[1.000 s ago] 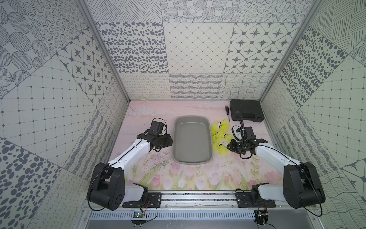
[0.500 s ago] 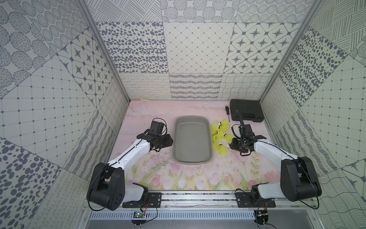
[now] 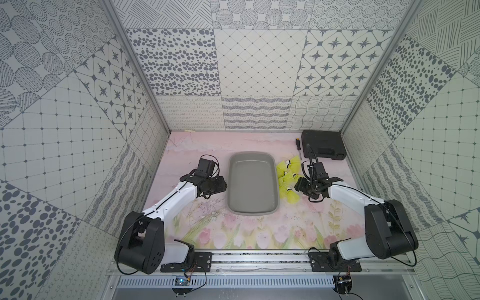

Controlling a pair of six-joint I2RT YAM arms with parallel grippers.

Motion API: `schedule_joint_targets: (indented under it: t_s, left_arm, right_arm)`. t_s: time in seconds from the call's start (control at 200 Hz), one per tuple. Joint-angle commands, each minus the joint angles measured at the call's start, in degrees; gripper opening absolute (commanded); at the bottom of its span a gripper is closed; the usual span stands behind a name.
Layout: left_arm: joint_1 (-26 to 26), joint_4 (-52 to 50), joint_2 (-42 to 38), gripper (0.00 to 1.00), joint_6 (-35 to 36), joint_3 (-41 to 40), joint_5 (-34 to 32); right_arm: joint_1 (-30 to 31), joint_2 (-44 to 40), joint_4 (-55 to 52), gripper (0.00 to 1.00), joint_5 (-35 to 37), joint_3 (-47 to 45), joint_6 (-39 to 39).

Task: Put the shuttlecocks into the storage box
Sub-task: Pick up the shuttlecock at the center of the board.

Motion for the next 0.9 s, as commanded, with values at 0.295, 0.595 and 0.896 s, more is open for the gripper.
schedule_joint_targets:
  t_s: [0.295, 0.595, 0.896]
  left_arm:
    - [-0.01, -0.01, 0.75, 0.44, 1.23, 0.45, 0.55]
    - [0.04, 0.08, 0.82, 0.43, 1.28, 0.43, 0.77]
    - [0.04, 0.17, 0.66, 0.43, 1.54, 0.38, 1.82]
  right_arm:
    - [1.38, 2.38, 5.68, 0.62, 9.29, -2.59, 7.35]
    - [1.47, 1.44, 5.89, 0.46, 12.81, -4.76, 7.74]
    - [1.38, 0.70, 6.30, 0.40, 14.57, -6.51, 7.85]
